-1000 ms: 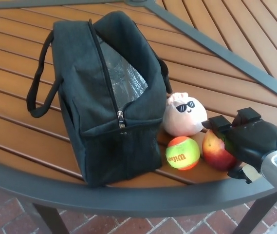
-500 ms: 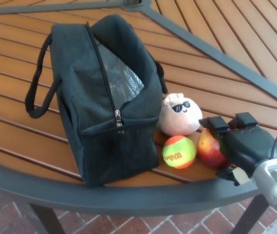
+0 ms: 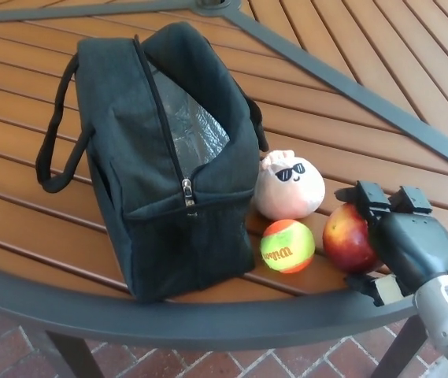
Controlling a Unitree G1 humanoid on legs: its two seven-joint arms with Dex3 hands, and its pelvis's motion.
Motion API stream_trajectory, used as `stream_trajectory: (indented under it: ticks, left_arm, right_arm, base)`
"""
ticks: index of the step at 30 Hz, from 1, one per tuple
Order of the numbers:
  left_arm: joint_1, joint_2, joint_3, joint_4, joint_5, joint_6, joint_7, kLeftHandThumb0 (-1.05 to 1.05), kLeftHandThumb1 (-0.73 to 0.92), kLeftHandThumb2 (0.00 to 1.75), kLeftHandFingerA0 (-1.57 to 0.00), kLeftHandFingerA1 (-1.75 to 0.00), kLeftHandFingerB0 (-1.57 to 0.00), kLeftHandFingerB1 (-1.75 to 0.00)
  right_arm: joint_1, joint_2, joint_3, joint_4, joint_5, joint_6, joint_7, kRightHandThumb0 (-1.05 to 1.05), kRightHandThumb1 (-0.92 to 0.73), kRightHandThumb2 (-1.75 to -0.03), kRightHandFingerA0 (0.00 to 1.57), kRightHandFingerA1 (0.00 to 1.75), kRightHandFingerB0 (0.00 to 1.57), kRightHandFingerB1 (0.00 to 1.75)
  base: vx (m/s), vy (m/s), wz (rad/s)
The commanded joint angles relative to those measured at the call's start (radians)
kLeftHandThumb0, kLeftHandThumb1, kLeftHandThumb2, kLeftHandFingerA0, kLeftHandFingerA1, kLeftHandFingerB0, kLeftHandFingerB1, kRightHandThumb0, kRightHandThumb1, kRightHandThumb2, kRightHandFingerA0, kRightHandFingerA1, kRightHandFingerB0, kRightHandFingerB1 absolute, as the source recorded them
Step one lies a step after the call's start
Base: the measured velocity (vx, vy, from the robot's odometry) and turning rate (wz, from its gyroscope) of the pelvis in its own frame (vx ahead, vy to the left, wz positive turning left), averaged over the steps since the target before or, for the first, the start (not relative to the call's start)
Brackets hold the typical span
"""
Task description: Pick up a rubric cube, an apple, a tennis ball, a soft toy, a bottle from the table and put it into the lunch box one by one
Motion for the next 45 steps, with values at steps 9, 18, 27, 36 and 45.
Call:
stream_trajectory:
  ticks: [9, 18, 27, 36, 45]
  left_arm:
    - [0.008, 0.005, 0.019, -0.008, -0.012, -0.068, 0.004, -0.15, 0.47, 1.10, -1.00, -1.30, -0.91, -1.14]
    - [0.015, 0.010, 0.009, -0.001, -0.004, -0.095, 0.001, -0.15, 0.39, 1.22, -1.00, -1.36, -0.96, -1.17]
    - [0.010, 0.019, -0.005, 0.018, 0.013, -0.088, 0.023, -0.17, 0.43, 1.16, -0.97, -1.35, -0.92, -1.16]
    - [0.006, 0.021, -0.017, 0.022, 0.022, -0.081, 0.047, -0.16, 0.42, 1.18, -0.95, -1.32, -0.91, -1.13]
    - [0.013, 0.020, -0.028, 0.019, 0.027, -0.103, 0.066, -0.18, 0.43, 1.15, -0.95, -1.36, -0.91, -1.14]
  right_arm:
    - [0.123, 0.071, -0.106, 0.004, 0.160, 0.014, 0.002, -0.22, -0.69, -0.91, 0.88, 1.75, 0.69, 1.51]
    - [0.164, 0.129, -0.193, -0.037, 0.244, -0.038, -0.019, -0.26, -0.69, -0.98, 0.87, 1.75, 0.67, 1.75]
    - [0.175, 0.177, -0.248, -0.019, 0.309, -0.108, -0.064, -0.26, -0.62, -1.13, 0.87, 1.75, 0.70, 1.75]
    - [0.169, 0.307, -0.357, -0.015, 0.449, -0.123, -0.104, -0.24, -0.46, -1.31, 0.89, 1.75, 0.77, 1.73]
    - [0.138, 0.477, -0.553, -0.049, 0.727, -0.050, -0.075, -0.19, -0.43, -1.41, 1.05, 1.75, 0.85, 1.64]
  base:
    - [0.00, 0.000, 0.00]
    - [0.00, 0.000, 0.00]
    - [0.00, 0.000, 0.00]
    - [0.00, 0.000, 0.00]
    - [0.00, 0.000, 0.00]
